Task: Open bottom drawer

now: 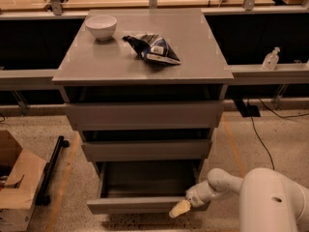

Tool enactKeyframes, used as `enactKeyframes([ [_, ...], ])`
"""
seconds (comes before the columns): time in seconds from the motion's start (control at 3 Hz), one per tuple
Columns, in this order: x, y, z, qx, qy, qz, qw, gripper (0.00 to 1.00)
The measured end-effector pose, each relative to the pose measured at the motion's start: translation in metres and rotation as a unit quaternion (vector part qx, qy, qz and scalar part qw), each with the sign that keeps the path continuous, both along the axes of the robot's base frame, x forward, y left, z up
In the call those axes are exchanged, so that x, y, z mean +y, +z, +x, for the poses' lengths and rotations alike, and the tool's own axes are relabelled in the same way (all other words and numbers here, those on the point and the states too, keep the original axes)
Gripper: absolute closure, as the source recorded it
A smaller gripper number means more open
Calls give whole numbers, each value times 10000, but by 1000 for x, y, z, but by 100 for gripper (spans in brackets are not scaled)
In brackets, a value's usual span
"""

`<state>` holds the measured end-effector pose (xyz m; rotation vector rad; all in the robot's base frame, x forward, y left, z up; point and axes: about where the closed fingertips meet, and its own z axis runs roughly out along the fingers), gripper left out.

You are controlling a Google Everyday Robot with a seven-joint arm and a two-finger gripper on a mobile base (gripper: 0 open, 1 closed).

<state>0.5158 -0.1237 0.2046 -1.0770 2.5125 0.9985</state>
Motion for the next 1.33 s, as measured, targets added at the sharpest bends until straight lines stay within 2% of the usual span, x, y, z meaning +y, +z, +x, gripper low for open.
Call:
enactKeyframes([
  [0.33, 0, 1, 0, 0, 0, -2, 10000, 41],
  [0.67, -4, -3, -33, 338, -67, -152, 9993, 63],
  [1.0, -6, -4, -44, 447, -90, -222, 9987, 62],
  [1.33, -6, 6, -60, 529, -139, -396, 9977, 39],
])
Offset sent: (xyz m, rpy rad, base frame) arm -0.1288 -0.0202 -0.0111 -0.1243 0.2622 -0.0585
